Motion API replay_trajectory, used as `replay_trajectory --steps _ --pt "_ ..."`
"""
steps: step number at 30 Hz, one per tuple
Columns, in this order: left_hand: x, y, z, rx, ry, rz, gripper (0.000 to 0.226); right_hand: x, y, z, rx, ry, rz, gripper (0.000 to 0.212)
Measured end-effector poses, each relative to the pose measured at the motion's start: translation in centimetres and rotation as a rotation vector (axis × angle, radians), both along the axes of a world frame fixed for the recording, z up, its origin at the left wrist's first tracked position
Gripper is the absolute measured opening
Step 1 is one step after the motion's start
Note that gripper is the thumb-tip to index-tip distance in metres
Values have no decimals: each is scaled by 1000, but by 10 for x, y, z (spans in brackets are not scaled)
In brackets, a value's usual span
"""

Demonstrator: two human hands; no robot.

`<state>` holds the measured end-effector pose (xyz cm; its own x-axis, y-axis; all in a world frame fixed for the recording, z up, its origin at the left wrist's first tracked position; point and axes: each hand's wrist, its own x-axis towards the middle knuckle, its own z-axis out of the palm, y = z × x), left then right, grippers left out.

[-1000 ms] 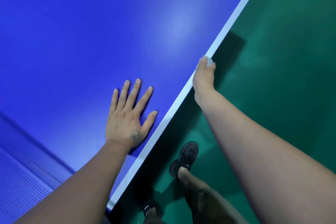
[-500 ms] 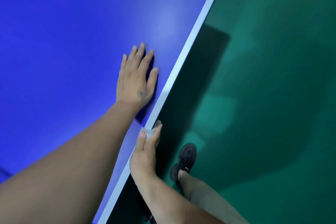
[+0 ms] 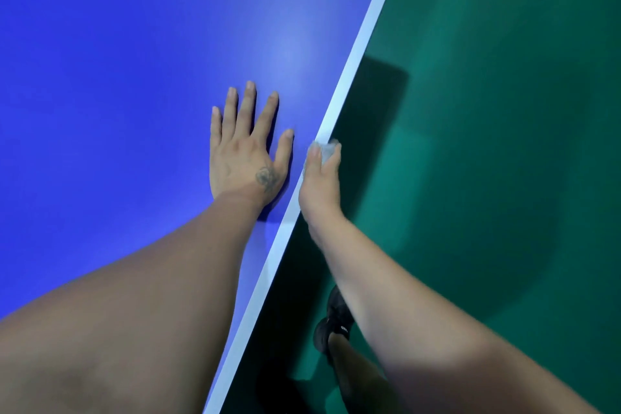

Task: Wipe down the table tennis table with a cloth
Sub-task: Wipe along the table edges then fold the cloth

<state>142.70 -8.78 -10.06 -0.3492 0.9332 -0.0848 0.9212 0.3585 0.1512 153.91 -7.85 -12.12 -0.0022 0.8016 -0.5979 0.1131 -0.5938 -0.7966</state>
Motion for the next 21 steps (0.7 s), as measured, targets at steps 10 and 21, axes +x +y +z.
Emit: replay_trajectory --steps 10,21 --pt "-3 0 -5 13 -16 -4 66 -5 -59 8 -143 -19 0 61" --pt "-3 3 -6 -9 8 -20 67 13 172 12 -107 -37 73 50"
